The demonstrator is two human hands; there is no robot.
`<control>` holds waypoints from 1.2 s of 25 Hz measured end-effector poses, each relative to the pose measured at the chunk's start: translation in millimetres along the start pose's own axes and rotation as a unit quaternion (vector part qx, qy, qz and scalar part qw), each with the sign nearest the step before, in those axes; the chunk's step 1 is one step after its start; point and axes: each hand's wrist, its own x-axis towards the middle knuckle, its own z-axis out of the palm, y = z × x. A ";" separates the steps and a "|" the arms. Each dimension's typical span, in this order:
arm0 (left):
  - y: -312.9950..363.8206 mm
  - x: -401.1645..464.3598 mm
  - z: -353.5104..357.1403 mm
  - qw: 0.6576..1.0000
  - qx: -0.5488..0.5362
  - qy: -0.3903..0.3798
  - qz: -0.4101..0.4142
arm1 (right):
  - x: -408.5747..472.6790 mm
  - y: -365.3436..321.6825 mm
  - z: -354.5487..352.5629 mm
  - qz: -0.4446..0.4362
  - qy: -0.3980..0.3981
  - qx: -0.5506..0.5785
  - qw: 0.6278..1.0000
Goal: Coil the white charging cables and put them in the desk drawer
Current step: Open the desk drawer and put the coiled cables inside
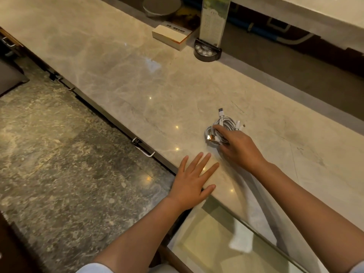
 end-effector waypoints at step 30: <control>-1.2 3.1 -15.8 0.993 0.024 -0.112 0.029 | -239.2 -157.8 48.7 0.337 0.084 0.008 0.938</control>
